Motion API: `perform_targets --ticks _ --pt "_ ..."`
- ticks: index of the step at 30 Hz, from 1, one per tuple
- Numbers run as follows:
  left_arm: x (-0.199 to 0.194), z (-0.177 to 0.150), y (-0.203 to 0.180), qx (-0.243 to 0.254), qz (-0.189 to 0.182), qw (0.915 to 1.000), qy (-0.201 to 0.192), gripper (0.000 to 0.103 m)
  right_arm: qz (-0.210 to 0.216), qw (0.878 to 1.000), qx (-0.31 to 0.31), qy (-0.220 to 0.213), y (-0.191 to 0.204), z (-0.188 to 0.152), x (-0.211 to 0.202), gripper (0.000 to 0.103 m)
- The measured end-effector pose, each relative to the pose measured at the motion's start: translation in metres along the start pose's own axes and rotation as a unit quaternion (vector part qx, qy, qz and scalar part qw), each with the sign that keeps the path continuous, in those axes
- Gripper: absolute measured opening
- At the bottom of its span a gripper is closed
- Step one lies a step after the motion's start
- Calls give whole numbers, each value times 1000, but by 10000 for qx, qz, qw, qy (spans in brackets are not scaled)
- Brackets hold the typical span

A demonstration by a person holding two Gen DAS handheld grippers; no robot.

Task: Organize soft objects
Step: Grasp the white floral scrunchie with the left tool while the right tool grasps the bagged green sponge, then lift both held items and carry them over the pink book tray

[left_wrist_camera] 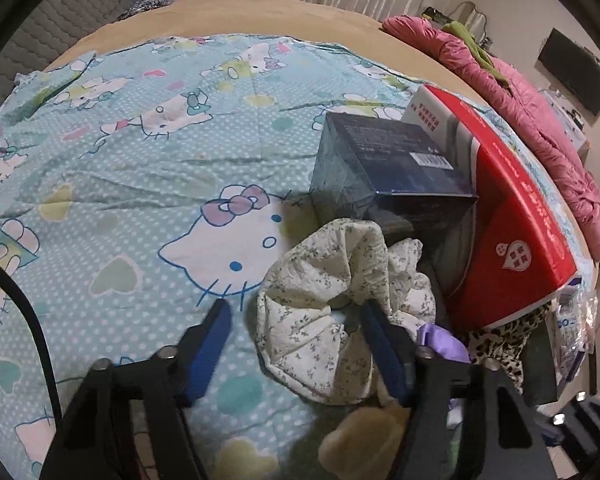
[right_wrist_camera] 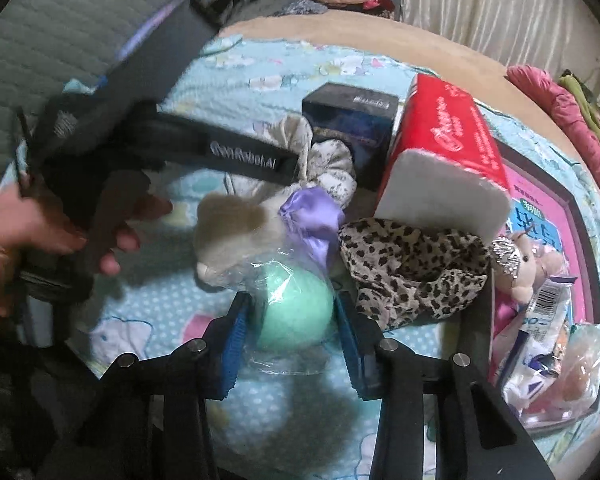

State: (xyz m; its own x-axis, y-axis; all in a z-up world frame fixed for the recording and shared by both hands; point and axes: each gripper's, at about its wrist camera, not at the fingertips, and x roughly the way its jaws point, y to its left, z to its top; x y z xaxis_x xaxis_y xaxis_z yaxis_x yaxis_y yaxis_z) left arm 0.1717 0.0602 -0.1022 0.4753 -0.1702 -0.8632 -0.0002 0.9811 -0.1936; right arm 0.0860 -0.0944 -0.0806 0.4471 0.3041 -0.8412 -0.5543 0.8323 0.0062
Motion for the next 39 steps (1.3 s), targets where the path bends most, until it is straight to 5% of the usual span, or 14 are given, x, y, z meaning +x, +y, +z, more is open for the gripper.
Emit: perform_targets --ticks 5,8,39 --pt "3 -1 -1 -76 -144 9998 93 19 163 9993 241 -219 -4 5 -13 44" --pt "1 -3 -4 -22 -211 9997 93 12 249 9985 398 -276 -10 6 -17 44" --pt "-97 -5 -29 187 -468 9968 -628 9 384 9876 1160 -988 -34 1 -71 44"
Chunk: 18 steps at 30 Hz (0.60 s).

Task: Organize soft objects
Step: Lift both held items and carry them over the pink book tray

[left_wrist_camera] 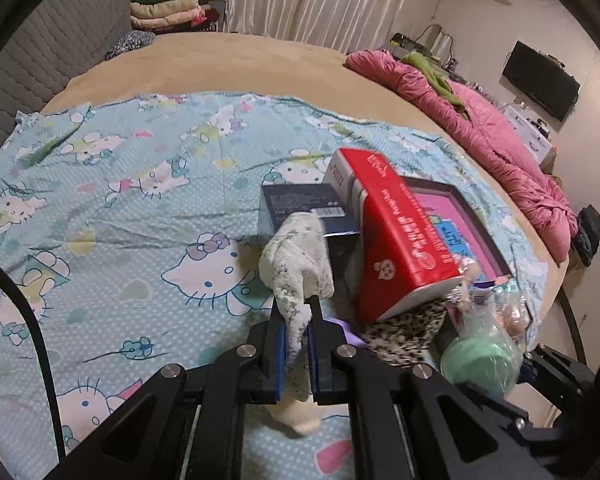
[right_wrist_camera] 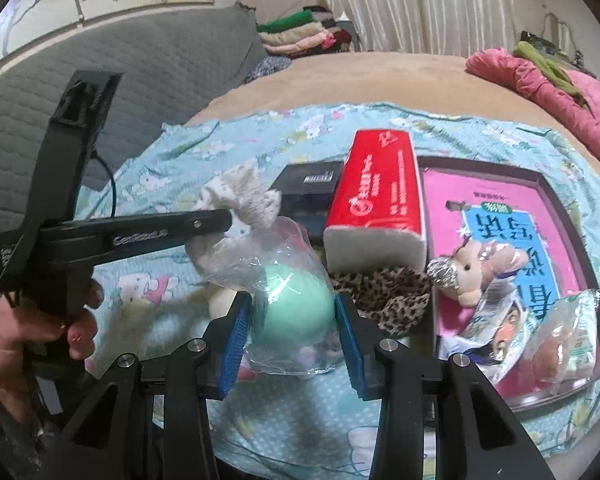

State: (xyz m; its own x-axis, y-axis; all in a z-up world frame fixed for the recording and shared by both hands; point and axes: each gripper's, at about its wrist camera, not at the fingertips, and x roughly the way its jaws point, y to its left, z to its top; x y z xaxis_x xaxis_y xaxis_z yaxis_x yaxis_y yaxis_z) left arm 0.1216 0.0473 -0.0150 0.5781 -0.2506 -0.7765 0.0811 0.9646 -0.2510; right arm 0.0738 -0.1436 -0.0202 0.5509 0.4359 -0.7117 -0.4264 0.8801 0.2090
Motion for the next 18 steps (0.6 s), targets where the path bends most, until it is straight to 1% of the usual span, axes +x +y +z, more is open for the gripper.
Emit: perform_targets --ticks 11,18 --pt "-36 4 -40 354 -83 9990 -275 9 -16 9991 198 -381 -13 6 -31 44" --pt "-50 7 -61 486 -191 9979 -386 9 -74 9975 335 -617 -26 9 -51 44"
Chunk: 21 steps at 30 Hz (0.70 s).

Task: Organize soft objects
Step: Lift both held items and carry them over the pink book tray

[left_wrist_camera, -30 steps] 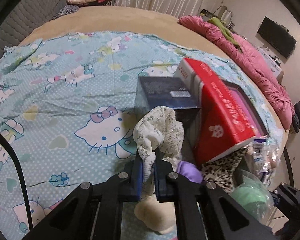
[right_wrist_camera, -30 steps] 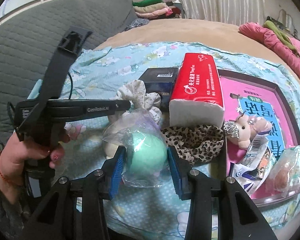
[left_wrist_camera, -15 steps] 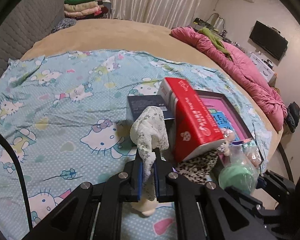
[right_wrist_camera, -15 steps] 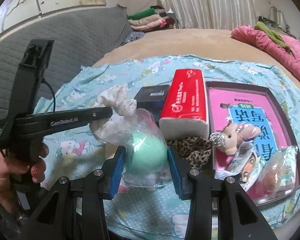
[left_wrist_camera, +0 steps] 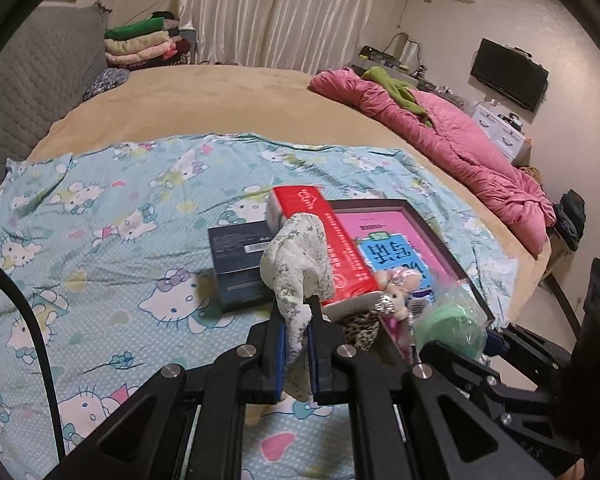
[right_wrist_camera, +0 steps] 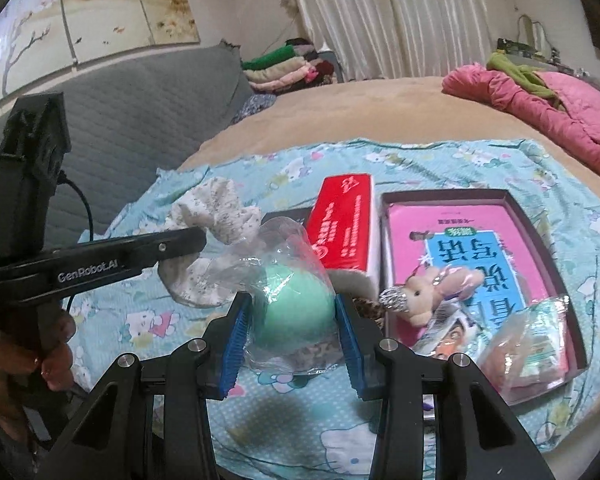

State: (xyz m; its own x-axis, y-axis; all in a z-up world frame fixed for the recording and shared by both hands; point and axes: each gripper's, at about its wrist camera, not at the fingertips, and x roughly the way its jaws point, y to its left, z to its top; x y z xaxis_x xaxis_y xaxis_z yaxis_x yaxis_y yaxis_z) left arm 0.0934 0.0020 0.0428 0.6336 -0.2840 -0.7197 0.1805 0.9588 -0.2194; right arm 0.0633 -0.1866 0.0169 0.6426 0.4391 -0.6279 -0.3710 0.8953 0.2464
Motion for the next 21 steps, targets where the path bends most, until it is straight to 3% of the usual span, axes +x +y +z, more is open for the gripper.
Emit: perform_targets --ticks 21 --pt "-3 15 -98 700 -499 9962 -100 9 -750 9883 963 -910 -104 8 -84 44"
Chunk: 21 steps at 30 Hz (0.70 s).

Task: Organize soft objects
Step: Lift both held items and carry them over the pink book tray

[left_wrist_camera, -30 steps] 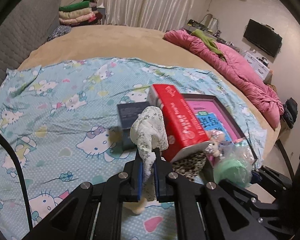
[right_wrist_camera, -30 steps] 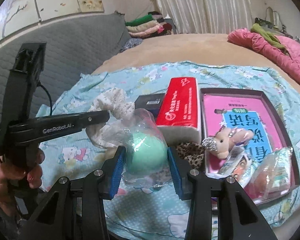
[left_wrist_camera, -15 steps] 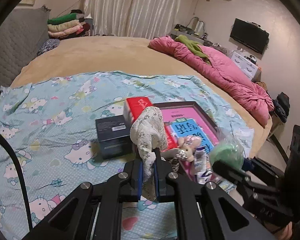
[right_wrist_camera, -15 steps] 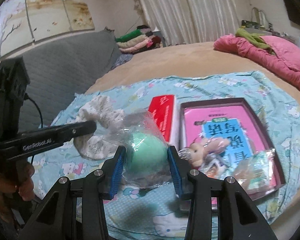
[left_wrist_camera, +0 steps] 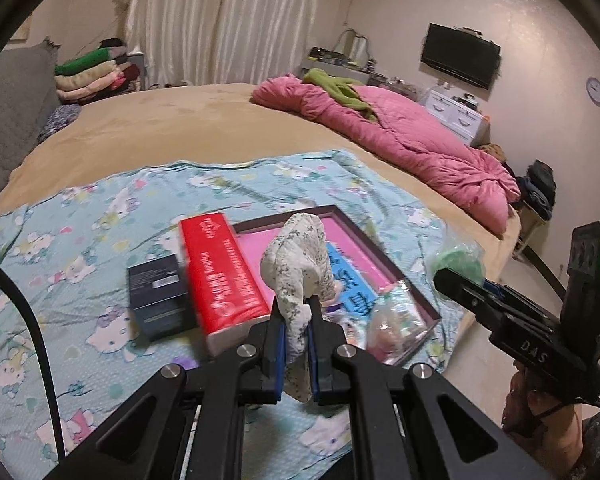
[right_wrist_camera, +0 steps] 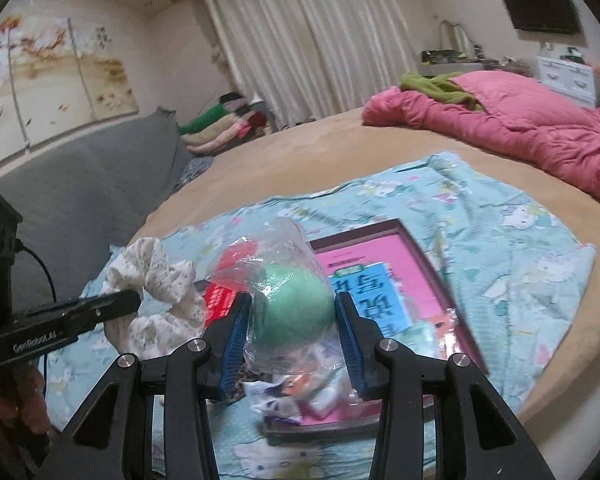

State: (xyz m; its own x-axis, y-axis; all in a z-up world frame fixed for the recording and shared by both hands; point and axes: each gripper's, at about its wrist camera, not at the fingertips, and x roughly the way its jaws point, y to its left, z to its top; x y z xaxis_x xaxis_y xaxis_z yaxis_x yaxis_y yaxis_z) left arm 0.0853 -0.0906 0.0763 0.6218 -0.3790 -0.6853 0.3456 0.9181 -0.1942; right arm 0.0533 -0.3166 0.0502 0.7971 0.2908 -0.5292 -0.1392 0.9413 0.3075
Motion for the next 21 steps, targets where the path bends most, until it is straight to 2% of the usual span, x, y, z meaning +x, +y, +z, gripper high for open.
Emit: perform_targets --ticks 7,11,16,21 --pt "21 1 -32 216 -195 9995 146 9 -102 9997 214 -113 -23 -1 -9 44" --pt "40 -11 -41 305 -244 9985 392 9 -116 9993 321 -124 -33 -2 -11 44" --pt "59 -20 -46 189 -639 9960 597 9 -178 9989 420 -99 -45 -6 -8 44" --pt "78 -22 -55 233 -632 9951 730 9 -300 9977 590 -145 -61 -7 -9 44"
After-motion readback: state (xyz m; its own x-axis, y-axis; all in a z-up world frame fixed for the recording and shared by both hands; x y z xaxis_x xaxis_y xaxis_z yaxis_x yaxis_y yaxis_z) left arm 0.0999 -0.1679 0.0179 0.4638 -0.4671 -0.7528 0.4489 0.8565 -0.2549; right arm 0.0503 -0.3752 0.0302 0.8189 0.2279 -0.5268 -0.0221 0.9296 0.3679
